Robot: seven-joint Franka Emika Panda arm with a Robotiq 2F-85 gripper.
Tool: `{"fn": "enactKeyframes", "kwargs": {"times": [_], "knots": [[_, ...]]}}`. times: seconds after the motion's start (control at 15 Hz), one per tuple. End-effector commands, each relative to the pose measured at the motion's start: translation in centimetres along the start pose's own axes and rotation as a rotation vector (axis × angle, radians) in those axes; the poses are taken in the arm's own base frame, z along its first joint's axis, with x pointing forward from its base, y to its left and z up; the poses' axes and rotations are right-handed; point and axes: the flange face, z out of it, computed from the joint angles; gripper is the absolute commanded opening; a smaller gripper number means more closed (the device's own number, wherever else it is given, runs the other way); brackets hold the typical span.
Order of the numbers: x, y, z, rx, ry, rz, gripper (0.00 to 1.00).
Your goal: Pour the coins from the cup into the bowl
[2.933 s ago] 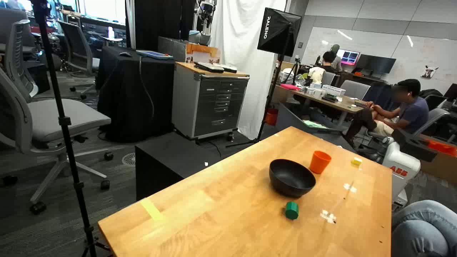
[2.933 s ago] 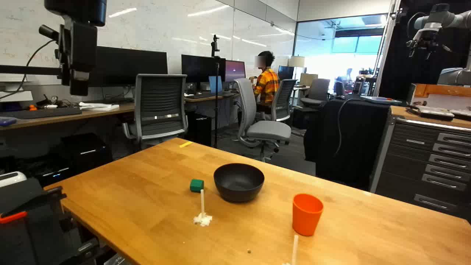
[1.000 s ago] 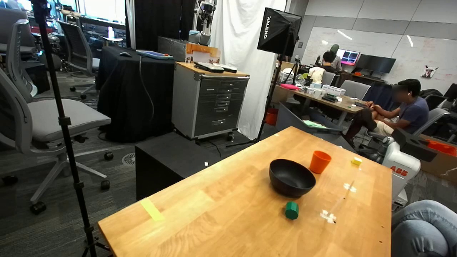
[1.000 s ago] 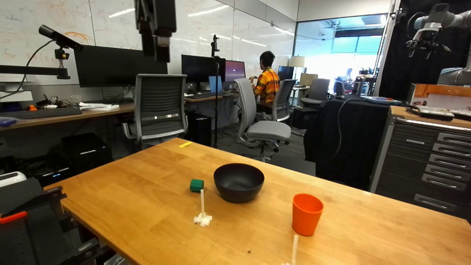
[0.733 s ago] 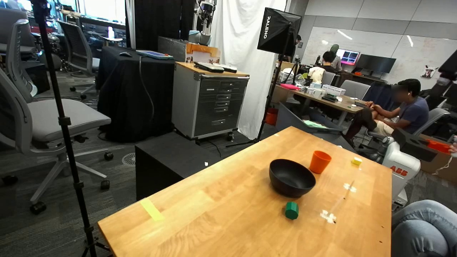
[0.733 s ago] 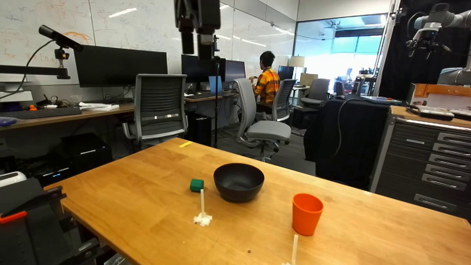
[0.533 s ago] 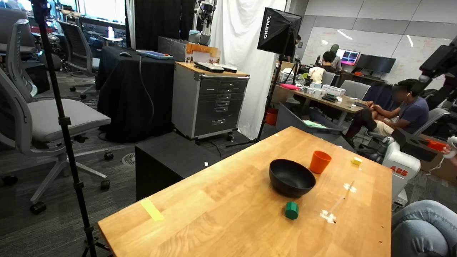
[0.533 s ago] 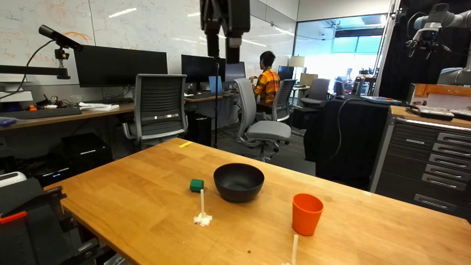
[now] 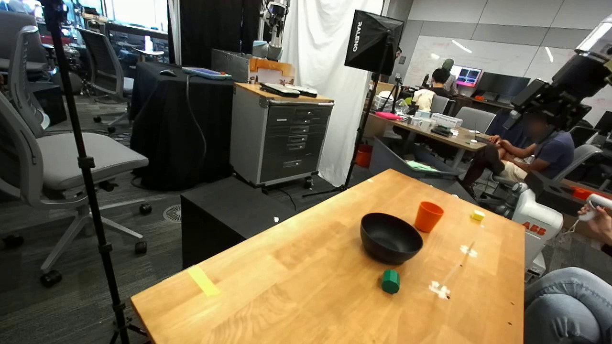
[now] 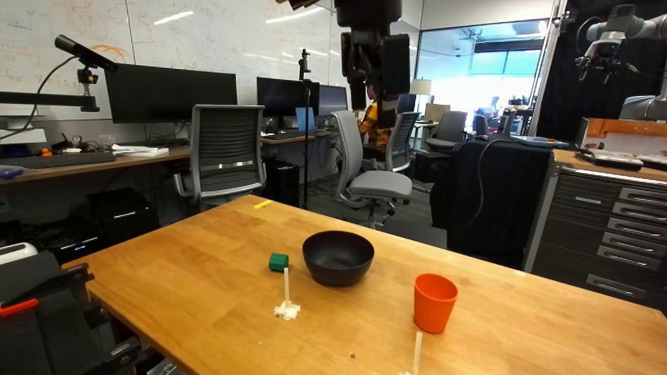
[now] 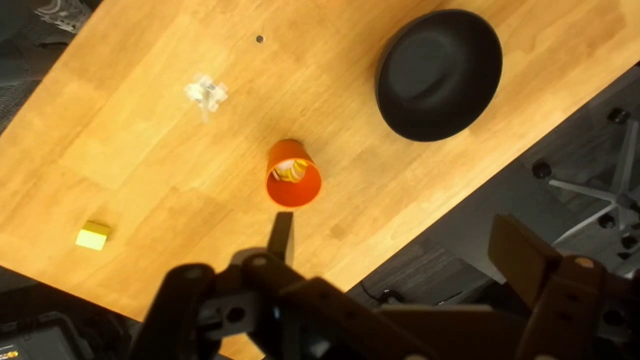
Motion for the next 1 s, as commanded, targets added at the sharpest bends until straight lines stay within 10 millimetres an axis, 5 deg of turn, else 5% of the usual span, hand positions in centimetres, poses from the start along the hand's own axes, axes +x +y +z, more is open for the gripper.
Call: {"fn": "enactKeyframes", "kwargs": {"times": [0.0,0.4,0.93], "knots": [[1.8,0.6,1.9,0.017,0.051,0.085,1.00],[2.3,2.8,4.9,-0.021,0.072,0.168,1.00],[3.8,9.0,8.2,-0.096,0.072,0.289,1.00]]}}
